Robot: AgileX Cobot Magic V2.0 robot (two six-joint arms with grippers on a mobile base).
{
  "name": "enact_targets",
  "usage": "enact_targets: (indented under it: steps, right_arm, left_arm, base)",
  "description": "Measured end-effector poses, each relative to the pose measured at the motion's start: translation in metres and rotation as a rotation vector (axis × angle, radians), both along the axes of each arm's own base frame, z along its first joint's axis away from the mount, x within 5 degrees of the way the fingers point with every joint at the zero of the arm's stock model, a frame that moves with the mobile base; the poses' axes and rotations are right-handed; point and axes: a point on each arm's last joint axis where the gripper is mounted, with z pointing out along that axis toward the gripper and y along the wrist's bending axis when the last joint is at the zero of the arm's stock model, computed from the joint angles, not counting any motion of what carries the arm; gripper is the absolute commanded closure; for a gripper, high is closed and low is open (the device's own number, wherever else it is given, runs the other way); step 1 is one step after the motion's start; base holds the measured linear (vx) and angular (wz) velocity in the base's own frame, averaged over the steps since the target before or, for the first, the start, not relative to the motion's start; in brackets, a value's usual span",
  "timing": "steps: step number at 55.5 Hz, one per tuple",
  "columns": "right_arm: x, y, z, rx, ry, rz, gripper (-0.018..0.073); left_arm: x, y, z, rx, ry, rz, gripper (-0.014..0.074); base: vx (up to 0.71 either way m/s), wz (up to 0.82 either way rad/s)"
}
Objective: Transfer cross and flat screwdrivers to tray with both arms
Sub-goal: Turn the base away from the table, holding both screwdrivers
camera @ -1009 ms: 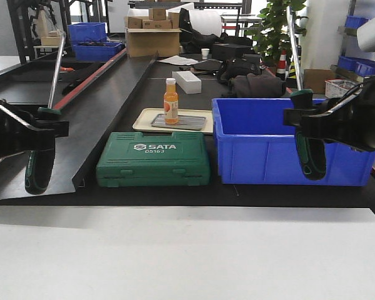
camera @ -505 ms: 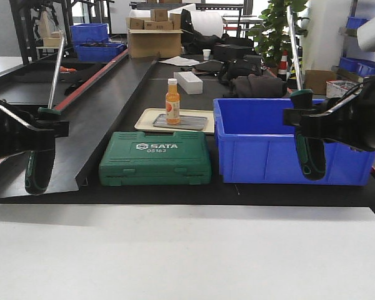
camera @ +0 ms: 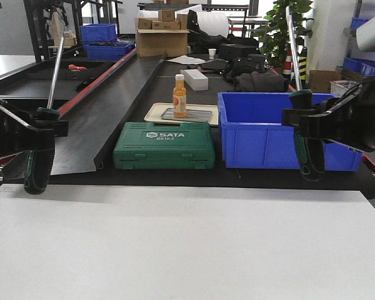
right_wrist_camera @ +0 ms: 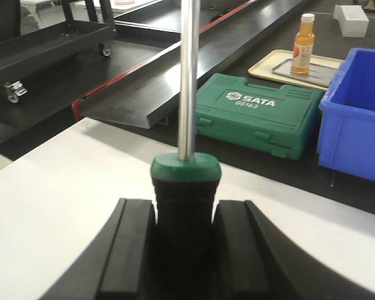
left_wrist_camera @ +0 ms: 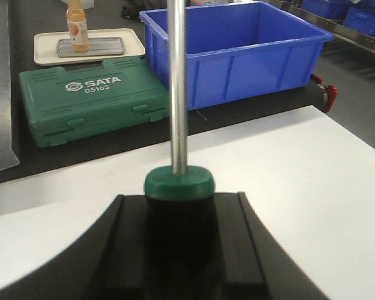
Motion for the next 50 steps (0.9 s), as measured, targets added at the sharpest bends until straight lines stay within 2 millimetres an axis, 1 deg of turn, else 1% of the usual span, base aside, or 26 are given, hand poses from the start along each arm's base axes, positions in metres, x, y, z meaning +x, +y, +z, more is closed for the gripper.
enact_targets:
  steps: [13,26,37,50]
  right_arm:
    - [0.0,0.0,0.0,0.0,0.0,0.0,0.0566]
    - [-0.0003,0.0003,-0.0004,-0.001,0.005,0.004,0.0566]
    - [-0.0003,0.0003,-0.0004,-0.001,0.005,0.004,0.0566]
    - [-0.0003,0.0003,-0.0004,-0.001,0.005,0.004,0.0566]
  left_arm:
    - [0.0,0.0,0.0,0.0,0.0,0.0,0.0594]
    - [0.0001,0.0001,0.0001,0.0,-0.001,0.001,0.0594]
    - [0.0,0.0,-0.0001,0.001,0.001,-0.001,0.0594]
    - [-0.0003,-0.0002,-0.0006,0.003,0.006,-0.004,0.0594]
  base:
    - [-0.29,-0.1]
    - [-0.3,-0.25]
    - [-0.26,-0.47]
    - [-0.2,-0.69]
